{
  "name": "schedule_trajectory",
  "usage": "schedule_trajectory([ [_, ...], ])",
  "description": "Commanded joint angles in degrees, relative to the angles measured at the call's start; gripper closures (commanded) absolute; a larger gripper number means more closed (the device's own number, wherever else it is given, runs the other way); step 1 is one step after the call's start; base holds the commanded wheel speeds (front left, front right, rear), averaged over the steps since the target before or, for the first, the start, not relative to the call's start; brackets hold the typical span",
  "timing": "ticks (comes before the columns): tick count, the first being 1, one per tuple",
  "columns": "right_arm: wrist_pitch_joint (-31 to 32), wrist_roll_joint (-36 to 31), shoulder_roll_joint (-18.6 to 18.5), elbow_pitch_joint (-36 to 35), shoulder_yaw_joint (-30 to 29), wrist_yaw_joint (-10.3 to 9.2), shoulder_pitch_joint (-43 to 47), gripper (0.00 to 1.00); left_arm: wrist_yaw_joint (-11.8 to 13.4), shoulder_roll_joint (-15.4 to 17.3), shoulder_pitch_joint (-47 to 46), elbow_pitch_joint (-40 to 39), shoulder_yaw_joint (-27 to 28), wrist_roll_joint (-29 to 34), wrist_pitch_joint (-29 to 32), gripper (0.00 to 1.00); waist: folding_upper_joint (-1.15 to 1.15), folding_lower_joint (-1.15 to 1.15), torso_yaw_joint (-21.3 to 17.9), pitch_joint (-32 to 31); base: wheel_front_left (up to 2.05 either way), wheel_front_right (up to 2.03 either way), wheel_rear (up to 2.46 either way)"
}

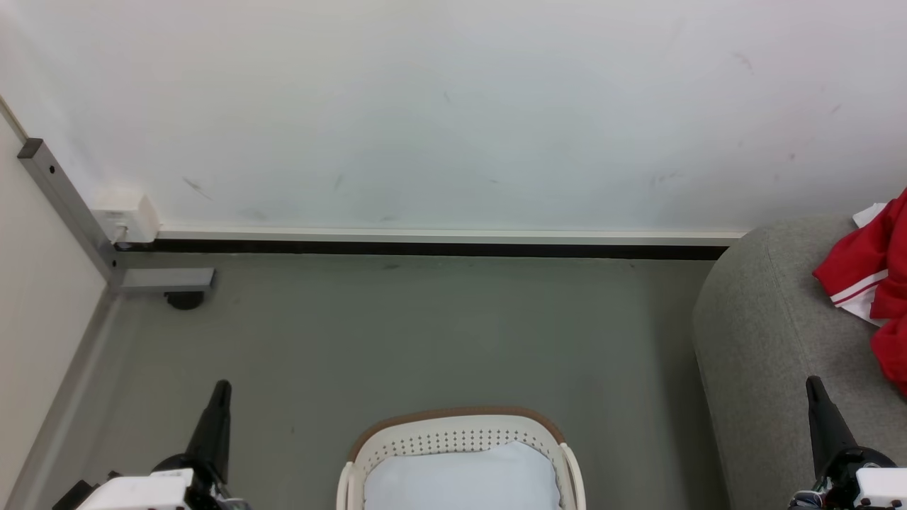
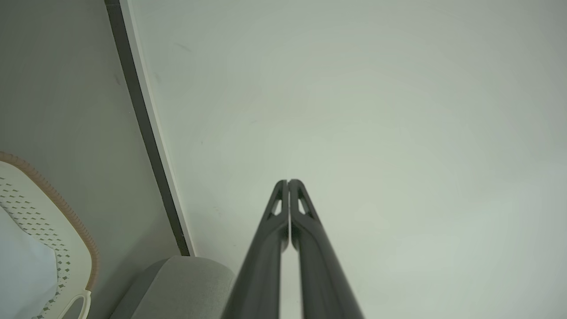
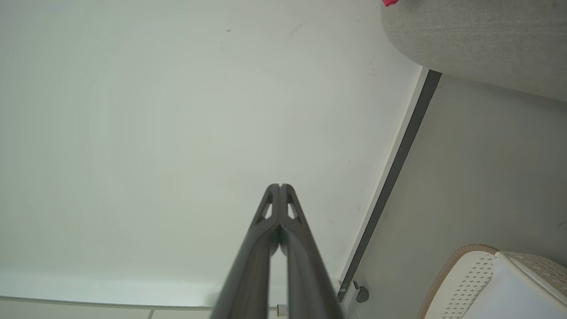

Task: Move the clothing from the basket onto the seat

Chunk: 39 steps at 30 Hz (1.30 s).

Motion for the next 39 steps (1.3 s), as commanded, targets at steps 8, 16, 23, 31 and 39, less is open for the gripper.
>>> schedule_trajectory([
  [8,0.1,-0.3,0.0,0.2,-0.2,-0.12,-0.7,1.00,-0.3,0.1,-0.5,-0.2,0.2,-0.7,0.2,1.00,0.00,0.00,0.0,0.0,0.00,0.00,0.00],
  [16,0.2,-0.3,0.1,0.2,-0.3,-0.12,-0.7,1.00,-0.3,0.1,-0.5,-0.2,0.2,-0.7,0.2,1.00,0.00,0.00,0.0,0.0,0.00,0.00,0.00],
  [23,0.3,-0.4,0.1,0.2,-0.4,-0.12,-0.7,1.00,-0.3,0.1,-0.5,-0.2,0.2,-0.7,0.2,1.00,0.00,0.00,0.0,0.0,0.00,0.00,0.00],
  [31,0.4,-0.4,0.2,0.2,-0.4,-0.12,-0.7,1.00,-0.3,0.1,-0.5,-0.2,0.2,-0.7,0.2,1.00,0.00,0.00,0.0,0.0,0.00,0.00,0.00],
  [39,0.4,-0.5,0.2,0.2,-0.5,-0.12,-0.8,1.00,-0.3,0.1,-0.5,-0.2,0.2,-0.8,0.2,1.00,0.00,0.00,0.0,0.0,0.00,0.00,0.00],
])
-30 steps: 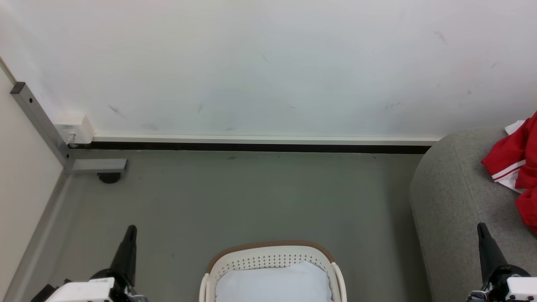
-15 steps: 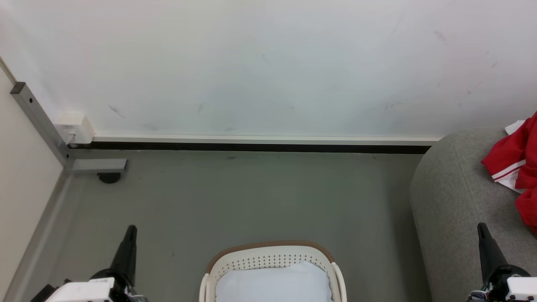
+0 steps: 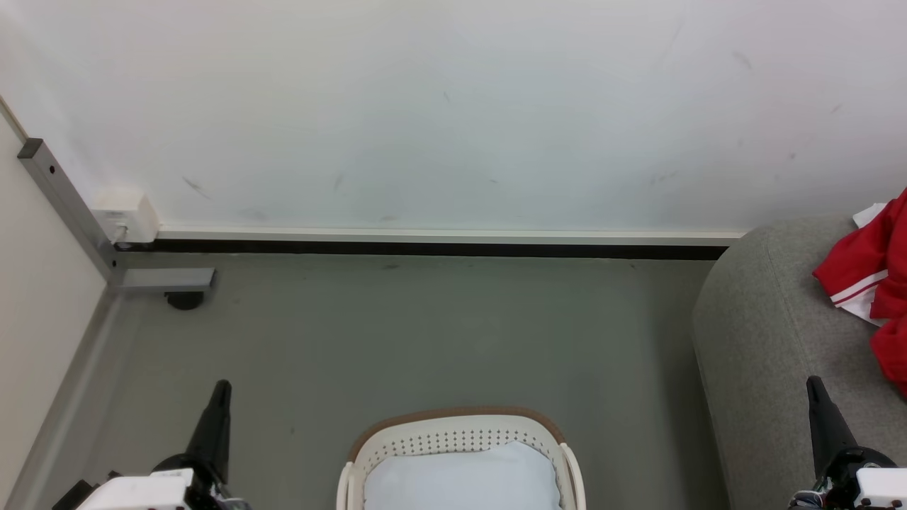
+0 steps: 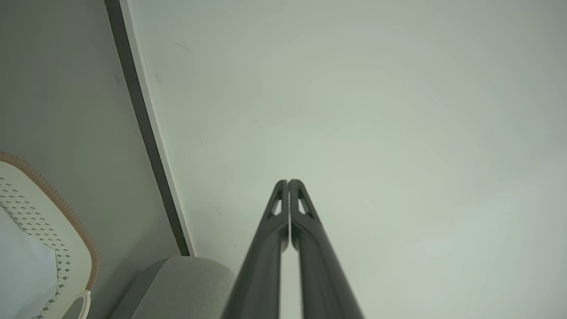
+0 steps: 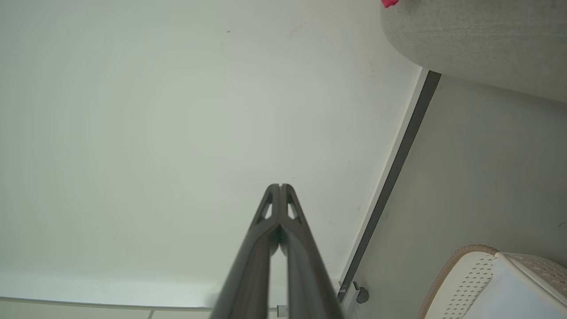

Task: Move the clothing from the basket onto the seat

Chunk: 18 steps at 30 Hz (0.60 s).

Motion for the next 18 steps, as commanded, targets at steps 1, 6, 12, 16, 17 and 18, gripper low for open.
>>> schedule_trajectory([
  [1,0.3,-0.2,0.0,0.2,-0.2,-0.12,-0.7,1.00,-0.3,0.1,-0.5,-0.2,0.2,-0.8,0.2,1.00,0.00,0.00,0.0,0.0,0.00,0.00,0.00],
  [6,0.4,-0.2,0.1,0.2,-0.2,-0.12,-0.7,1.00,-0.3,0.1,-0.5,-0.2,0.1,-0.8,0.2,1.00,0.00,0.00,0.0,0.0,0.00,0.00,0.00],
  [12,0.3,-0.3,0.1,0.2,-0.3,-0.12,-0.7,1.00,-0.3,0.1,-0.5,-0.2,0.1,-0.8,0.2,1.00,0.00,0.00,0.0,0.0,0.00,0.00,0.00],
  [16,0.3,-0.3,0.1,0.2,-0.3,-0.12,-0.7,1.00,-0.3,0.1,-0.5,-0.2,0.1,-0.8,0.2,1.00,0.00,0.00,0.0,0.0,0.00,0.00,0.00],
  [17,0.3,-0.3,0.1,0.2,-0.3,-0.12,-0.8,1.00,-0.3,0.1,-0.5,-0.2,0.1,-0.8,0.2,1.00,0.00,0.00,0.0,0.0,0.00,0.00,0.00],
  [18,0.3,-0.3,0.1,0.2,-0.3,-0.12,-0.8,1.00,-0.3,0.1,-0.5,-0.2,0.1,-0.8,0.2,1.00,0.00,0.00,0.0,0.0,0.00,0.00,0.00],
])
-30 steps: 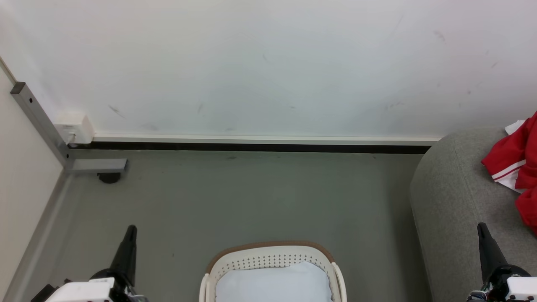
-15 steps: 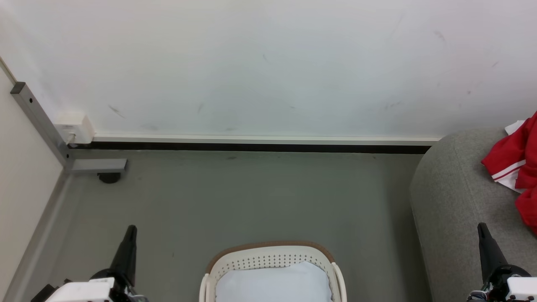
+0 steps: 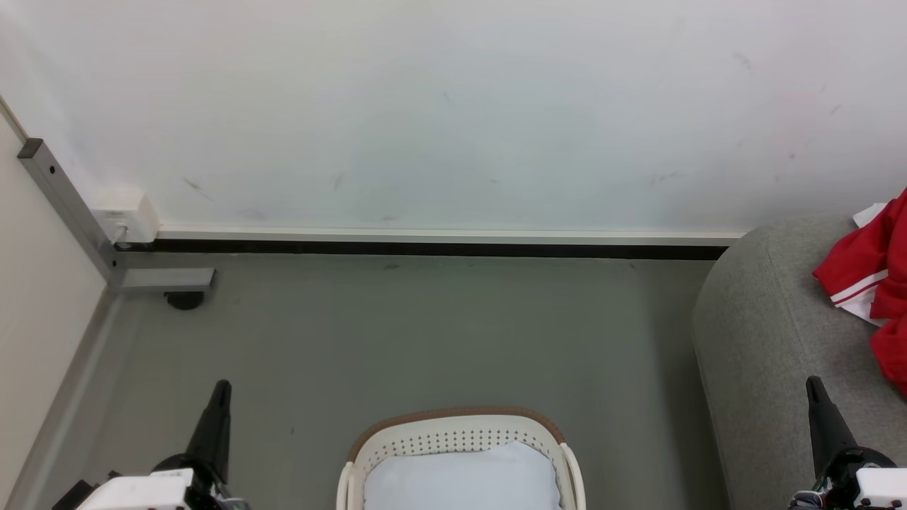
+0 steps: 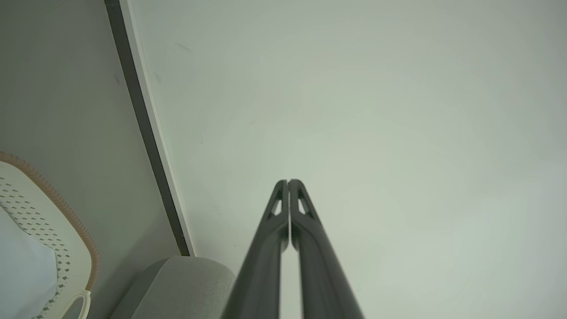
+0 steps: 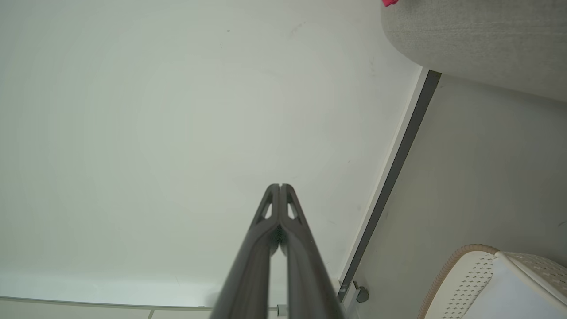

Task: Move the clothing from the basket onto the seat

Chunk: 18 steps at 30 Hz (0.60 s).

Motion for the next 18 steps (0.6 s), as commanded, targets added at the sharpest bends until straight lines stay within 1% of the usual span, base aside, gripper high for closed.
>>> schedule_trajectory([
  [1,0.1,-0.3,0.0,0.2,-0.2,-0.12,-0.7,1.00,-0.3,0.1,-0.5,-0.1,0.1,-0.8,0.2,1.00,0.00,0.00,0.0,0.0,0.00,0.00,0.00],
  [18,0.1,-0.4,0.1,0.2,-0.3,-0.12,-0.8,1.00,-0.4,0.1,-0.5,-0.2,0.1,-0.8,0.2,1.00,0.00,0.00,0.0,0.0,0.00,0.00,0.00],
])
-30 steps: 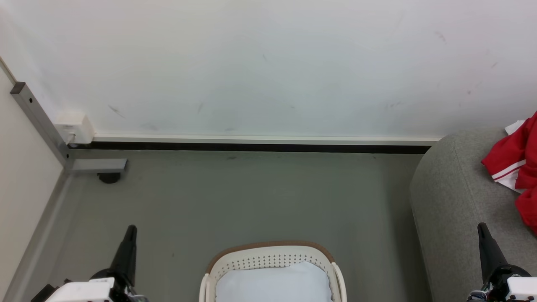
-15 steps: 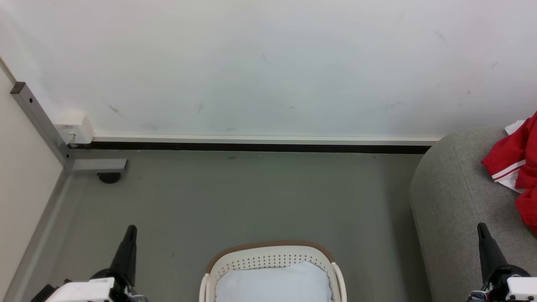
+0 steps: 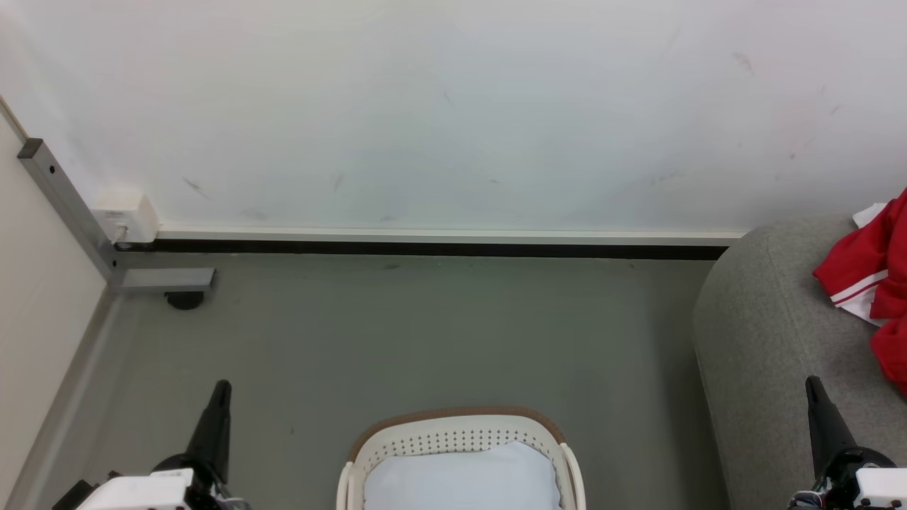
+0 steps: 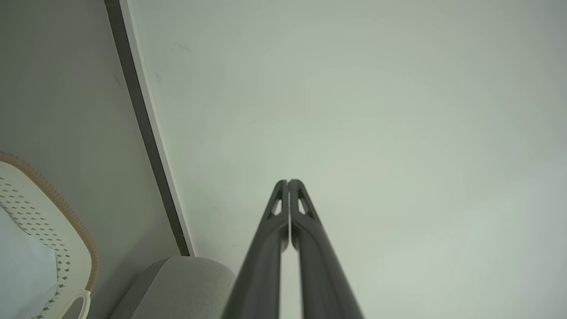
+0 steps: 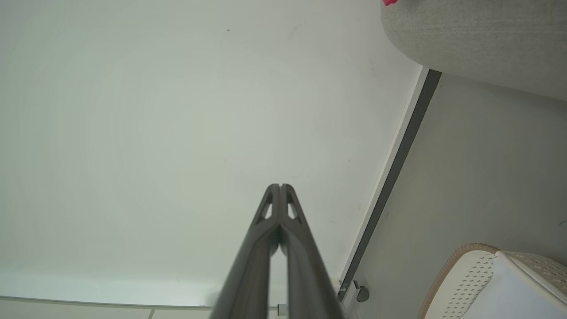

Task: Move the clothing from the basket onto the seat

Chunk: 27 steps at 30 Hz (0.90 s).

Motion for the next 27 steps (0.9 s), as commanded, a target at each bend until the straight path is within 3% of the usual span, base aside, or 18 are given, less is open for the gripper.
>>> schedule_trajectory([
  [1,-0.1,-0.4,0.0,0.2,-0.2,-0.12,-0.8,1.00,-0.4,0.1,-0.5,-0.2,0.1,-0.8,0.2,1.00,0.00,0.00,0.0,0.0,0.00,0.00,0.00],
  [27,0.1,-0.4,0.1,0.2,-0.3,-0.12,-0.8,1.00,-0.4,0.1,-0.5,-0.2,0.1,-0.8,0.2,1.00,0.00,0.00,0.0,0.0,0.00,0.00,0.00],
])
